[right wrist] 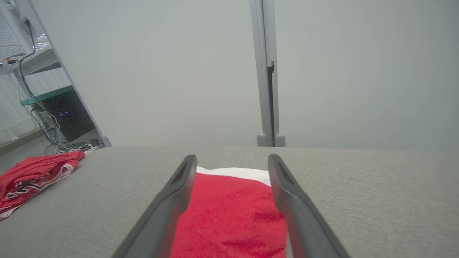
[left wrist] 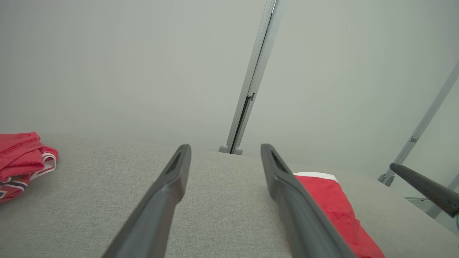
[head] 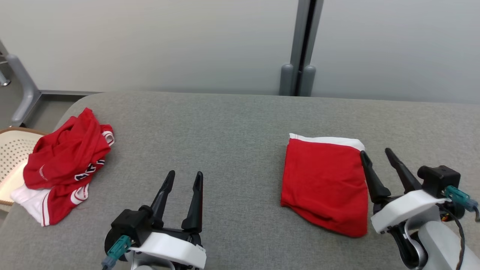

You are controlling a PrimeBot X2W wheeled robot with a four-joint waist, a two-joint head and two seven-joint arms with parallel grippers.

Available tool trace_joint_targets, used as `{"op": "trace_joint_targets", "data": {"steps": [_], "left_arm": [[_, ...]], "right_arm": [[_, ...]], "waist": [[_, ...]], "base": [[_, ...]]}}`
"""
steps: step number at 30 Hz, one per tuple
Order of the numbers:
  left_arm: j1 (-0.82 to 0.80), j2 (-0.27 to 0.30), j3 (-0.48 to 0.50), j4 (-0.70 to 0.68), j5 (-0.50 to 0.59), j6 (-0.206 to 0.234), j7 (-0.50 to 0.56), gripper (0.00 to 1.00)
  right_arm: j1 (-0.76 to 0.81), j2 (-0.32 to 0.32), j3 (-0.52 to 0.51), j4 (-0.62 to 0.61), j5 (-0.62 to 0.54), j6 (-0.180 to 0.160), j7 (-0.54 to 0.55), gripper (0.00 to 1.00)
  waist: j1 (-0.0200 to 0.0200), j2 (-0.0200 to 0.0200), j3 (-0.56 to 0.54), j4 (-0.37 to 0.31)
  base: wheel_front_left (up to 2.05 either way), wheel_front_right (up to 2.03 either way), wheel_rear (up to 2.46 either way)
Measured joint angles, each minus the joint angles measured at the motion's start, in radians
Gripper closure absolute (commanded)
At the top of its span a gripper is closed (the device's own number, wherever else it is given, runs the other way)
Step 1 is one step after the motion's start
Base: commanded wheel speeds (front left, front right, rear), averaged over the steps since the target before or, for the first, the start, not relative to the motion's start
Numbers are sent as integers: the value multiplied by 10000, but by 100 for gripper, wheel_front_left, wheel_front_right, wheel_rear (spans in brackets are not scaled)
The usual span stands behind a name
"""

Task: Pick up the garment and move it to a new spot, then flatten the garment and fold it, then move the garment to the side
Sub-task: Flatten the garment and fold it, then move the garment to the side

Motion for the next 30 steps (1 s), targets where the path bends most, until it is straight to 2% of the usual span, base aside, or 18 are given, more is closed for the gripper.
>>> {"op": "trace_joint_targets", "data": {"steps": [3, 7, 12, 15, 22, 30], "left_arm": [[148, 0, 339, -240, 113, 6, 0, 0], [216, -4, 861, -453, 593, -8, 0, 0], [510, 0, 1264, -640, 1078, -142, 0, 0], [723, 0, 1379, -683, 1168, -153, 0, 0], [826, 0, 1285, -633, 1223, -171, 0, 0], [228, -2, 798, -577, 1296, -345, 0, 0]], "right_arm": [[862, 247, -1555, -1131, -1572, 0, -15, 0], [2054, 1089, -3131, -2677, -3398, 0, -21, 0], [3143, 1973, -4213, -3680, -4715, 0, -27, 0], [3451, 2238, -4566, -3866, -5001, 0, -29, 0], [3596, 2445, -4615, -3785, -5254, 0, -27, 0], [2386, 2485, -4713, -2303, -4449, 0, -27, 0]], "waist": [[0, 0, -43, -372], [0, 0, -48, -825], [-1, 0, -23, -1246], [0, 0, 4, -1397], [0, 0, 126, -1412], [0, 0, 1022, -1024]], "base": [[0, 0, 0], [0, 0, 0], [0, 0, 0], [0, 0, 0], [0, 0, 0], [0, 0, 0]]}}
